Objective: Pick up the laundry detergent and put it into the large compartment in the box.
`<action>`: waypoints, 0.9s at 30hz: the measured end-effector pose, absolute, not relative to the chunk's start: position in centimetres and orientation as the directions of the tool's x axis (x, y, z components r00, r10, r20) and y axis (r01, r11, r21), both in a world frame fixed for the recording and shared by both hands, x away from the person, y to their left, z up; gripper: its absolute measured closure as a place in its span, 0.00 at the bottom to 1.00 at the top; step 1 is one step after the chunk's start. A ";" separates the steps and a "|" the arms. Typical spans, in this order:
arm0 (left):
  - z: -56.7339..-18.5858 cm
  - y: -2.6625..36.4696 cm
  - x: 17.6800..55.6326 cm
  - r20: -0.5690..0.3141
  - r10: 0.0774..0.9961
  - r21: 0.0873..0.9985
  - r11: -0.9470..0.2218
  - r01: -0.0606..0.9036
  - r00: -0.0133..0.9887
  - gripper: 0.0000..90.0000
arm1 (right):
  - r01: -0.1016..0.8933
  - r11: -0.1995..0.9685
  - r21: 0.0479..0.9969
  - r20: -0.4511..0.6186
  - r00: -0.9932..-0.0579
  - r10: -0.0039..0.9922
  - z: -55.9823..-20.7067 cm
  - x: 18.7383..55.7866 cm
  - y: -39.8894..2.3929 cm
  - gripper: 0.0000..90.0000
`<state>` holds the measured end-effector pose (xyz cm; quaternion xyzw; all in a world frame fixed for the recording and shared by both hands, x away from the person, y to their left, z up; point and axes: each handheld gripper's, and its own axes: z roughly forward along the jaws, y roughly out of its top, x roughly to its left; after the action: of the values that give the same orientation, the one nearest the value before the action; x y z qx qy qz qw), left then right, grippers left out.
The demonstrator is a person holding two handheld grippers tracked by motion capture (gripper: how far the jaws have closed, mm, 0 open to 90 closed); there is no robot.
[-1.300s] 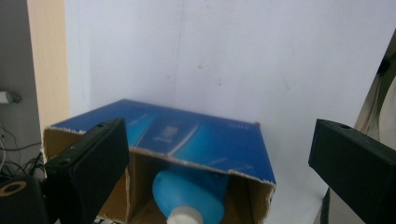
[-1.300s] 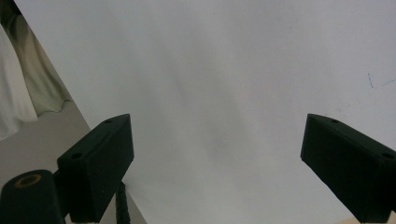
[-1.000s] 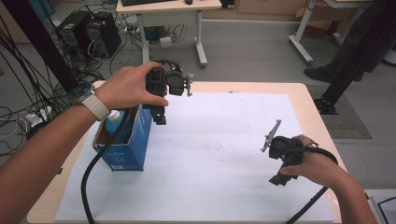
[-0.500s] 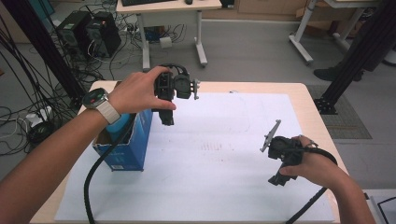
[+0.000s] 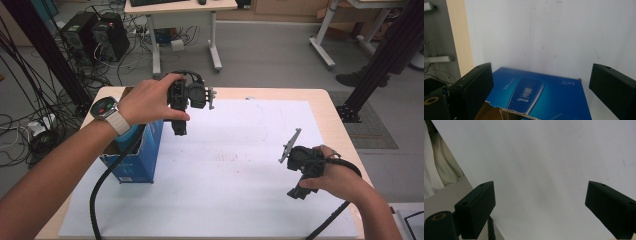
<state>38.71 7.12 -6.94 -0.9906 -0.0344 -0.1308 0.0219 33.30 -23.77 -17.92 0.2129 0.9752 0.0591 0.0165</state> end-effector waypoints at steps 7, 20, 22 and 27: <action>-6.9 7.3 38.7 0.263 0.069 -0.028 -0.997 0.079 0.962 0.07 | 0.421 0.898 0.127 -0.012 -0.905 0.425 -17.8 33.0 -23.7 0.10; -6.7 8.3 39.2 0.256 0.108 0.007 -0.994 0.110 0.961 0.06 | 0.414 0.901 0.130 -0.019 -0.908 0.420 -17.7 33.0 -23.7 0.10; -6.7 8.5 39.3 0.258 0.114 0.014 -0.993 0.114 0.959 0.06 | 0.418 0.899 0.131 -0.016 -0.906 0.424 -17.7 33.0 -23.6 0.10; -6.8 8.7 39.4 0.257 0.120 0.014 -0.993 0.121 0.959 0.06 | 0.419 0.898 0.131 -0.015 -0.905 0.425 -17.8 33.3 -23.6 0.10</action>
<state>39.38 8.70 -6.76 -0.9897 -0.0608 -0.1299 0.0007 33.26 -23.55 -17.82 0.2166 0.9740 0.0623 0.0215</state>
